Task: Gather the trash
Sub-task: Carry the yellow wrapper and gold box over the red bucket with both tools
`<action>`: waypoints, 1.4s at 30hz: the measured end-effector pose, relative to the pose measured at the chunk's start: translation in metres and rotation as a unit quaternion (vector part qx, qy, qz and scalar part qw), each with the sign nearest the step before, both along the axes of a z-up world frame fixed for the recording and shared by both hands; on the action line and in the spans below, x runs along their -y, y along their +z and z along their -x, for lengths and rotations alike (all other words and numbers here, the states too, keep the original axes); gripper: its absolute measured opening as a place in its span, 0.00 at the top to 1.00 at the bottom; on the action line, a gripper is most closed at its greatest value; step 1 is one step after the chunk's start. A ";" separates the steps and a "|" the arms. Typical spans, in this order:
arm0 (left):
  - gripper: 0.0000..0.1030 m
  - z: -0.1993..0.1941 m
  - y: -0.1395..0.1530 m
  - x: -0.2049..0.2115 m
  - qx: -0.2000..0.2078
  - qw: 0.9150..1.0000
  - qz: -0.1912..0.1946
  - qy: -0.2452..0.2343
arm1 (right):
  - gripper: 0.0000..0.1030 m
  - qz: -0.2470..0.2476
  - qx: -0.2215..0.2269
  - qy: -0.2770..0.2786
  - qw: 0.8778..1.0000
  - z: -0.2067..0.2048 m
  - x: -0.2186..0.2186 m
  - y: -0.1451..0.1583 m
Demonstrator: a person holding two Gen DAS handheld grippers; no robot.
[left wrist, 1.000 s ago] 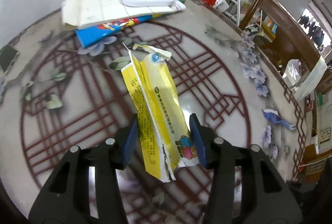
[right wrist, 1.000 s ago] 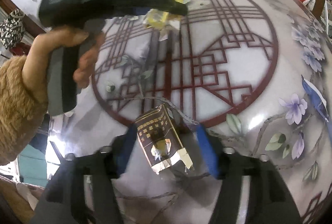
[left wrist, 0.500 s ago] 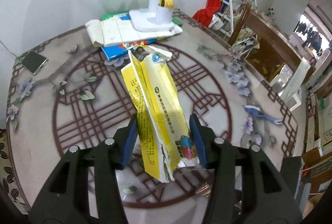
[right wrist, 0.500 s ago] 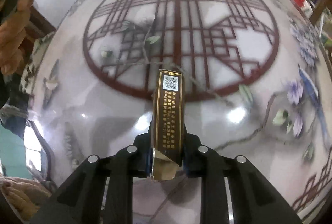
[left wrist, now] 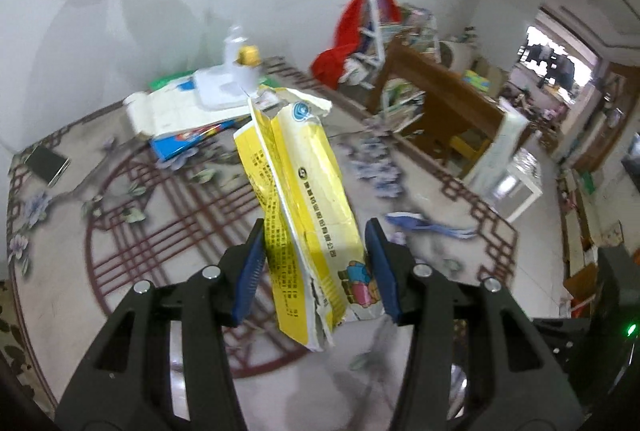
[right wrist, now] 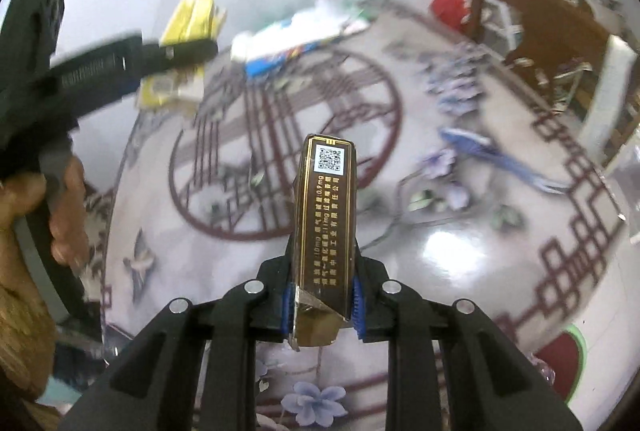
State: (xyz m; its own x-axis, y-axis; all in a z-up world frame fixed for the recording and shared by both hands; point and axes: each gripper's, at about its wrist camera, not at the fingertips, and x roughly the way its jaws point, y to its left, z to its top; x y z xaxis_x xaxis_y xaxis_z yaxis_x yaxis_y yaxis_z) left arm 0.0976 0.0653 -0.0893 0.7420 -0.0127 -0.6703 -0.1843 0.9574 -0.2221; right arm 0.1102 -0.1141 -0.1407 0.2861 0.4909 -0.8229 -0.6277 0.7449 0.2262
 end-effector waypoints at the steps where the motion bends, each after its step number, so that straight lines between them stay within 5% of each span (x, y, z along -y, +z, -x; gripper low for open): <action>1: 0.54 0.000 0.005 0.009 0.007 1.000 0.000 -0.011 | 0.79 -0.004 0.005 -0.009 1.000 0.001 0.008 0.006; 10: 0.54 0.005 0.033 0.075 0.042 0.996 0.000 -0.085 | 0.79 -0.011 0.049 -0.095 0.994 0.017 0.082 0.046; 42: 0.53 0.011 0.042 0.211 0.047 0.971 -0.010 -0.235 | 0.79 0.003 0.056 -0.251 0.966 0.053 0.228 0.044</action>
State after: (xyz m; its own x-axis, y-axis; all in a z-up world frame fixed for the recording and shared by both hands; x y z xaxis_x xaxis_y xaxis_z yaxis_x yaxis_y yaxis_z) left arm 0.0870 -0.1459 -0.0471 0.7146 -0.3525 -0.6042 0.2944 0.9351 -0.1974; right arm 0.0575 -0.3424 -0.0971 0.5745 0.2624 -0.7753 -0.2063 0.9631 0.1732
